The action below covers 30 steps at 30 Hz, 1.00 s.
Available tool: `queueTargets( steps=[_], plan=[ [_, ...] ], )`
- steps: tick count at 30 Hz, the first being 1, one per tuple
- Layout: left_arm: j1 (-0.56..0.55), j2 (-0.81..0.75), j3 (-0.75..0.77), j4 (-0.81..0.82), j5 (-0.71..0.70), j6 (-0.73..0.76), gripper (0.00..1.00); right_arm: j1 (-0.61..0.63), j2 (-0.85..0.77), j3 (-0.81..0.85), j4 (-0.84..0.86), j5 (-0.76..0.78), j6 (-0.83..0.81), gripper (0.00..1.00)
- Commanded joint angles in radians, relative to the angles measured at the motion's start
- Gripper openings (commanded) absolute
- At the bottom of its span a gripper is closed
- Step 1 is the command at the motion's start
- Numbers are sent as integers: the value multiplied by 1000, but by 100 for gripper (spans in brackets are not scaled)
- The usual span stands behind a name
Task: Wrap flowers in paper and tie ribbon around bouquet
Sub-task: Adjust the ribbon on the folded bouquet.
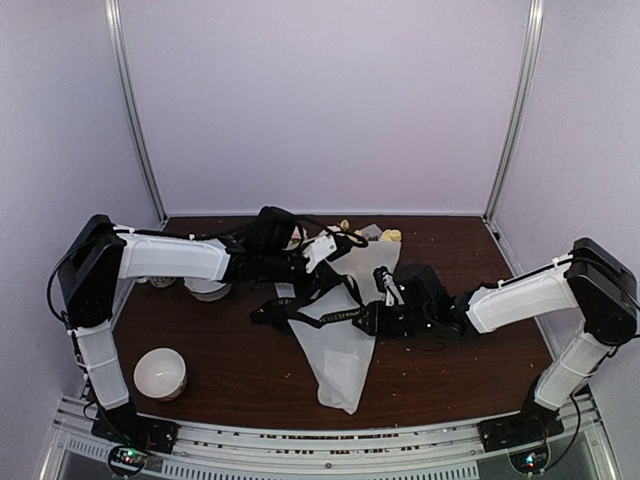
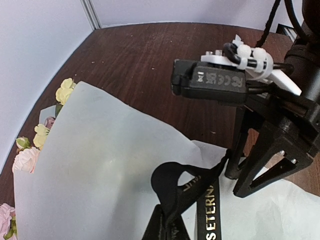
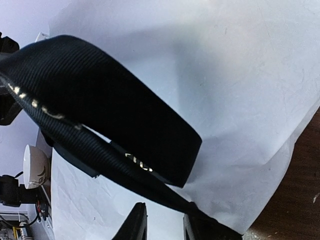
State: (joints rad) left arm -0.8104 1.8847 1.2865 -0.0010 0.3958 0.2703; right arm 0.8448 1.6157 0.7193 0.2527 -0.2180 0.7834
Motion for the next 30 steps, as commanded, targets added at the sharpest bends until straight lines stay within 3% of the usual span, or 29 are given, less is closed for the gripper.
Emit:
queueTargets(
  steps=[1,6,23,30],
  plan=[
    [8,14,1,36,2,-5,0,4,-2,34,-36,115,28,29],
    [8,14,2,28,14,-2,0,4,33,98,-75,146,8,33],
    [8,29,36,-1,-57,-18,0,0,110,257,-228,321,-55,30],
    [7,70,80,-11,-240,-77,0,0,104,288,-286,382,-79,32]
  ],
)
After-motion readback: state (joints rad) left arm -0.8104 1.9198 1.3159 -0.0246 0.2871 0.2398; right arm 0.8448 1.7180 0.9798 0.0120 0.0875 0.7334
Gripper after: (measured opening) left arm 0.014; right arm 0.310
